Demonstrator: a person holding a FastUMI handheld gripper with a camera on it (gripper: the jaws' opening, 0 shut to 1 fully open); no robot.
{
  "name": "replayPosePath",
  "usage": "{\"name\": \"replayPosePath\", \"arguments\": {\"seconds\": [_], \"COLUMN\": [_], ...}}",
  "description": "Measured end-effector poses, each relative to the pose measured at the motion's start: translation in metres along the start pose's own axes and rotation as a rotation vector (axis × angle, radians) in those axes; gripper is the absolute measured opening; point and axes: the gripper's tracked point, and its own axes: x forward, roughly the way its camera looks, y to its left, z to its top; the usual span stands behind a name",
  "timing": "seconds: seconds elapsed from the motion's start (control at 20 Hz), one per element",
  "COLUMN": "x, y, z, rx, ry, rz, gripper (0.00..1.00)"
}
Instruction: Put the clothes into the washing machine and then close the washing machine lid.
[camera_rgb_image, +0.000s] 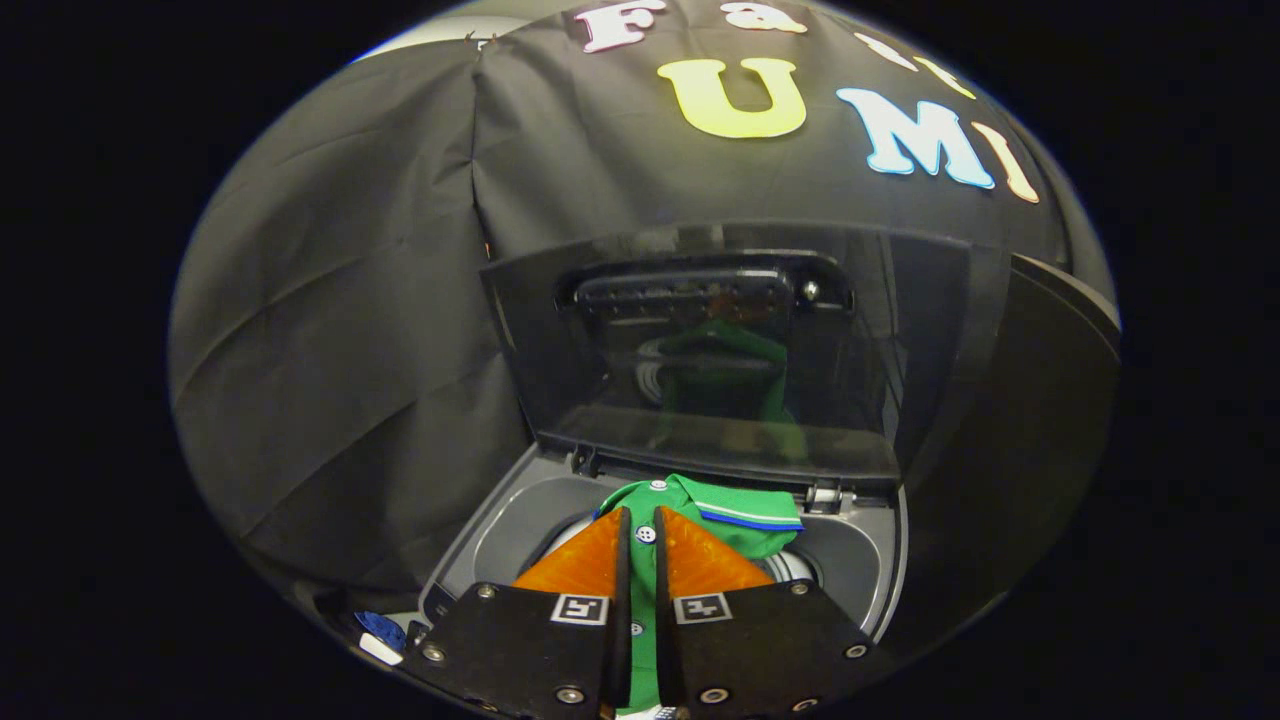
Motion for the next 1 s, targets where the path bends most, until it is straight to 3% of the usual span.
{"name": "replayPosePath", "arguments": {"seconds": [0.2, 0.35, 0.45, 0.7, 1.0], "x": [0.001, 0.002, 0.001, -0.013, -0.048], "y": [0.0, -0.001, -0.005, 0.0, 0.006], "z": [-0.012, -0.025, -0.029, -0.019, 0.066], "rx": [-0.008, -0.029, -0.046, -0.061, -0.114], "ry": [0.024, 0.036, 0.039, -0.027, -0.26], "rz": [-0.03, -0.05, -0.067, -0.071, -0.075], "gripper": [0.26, 0.73, 0.94, 0.94, 0.95]}}
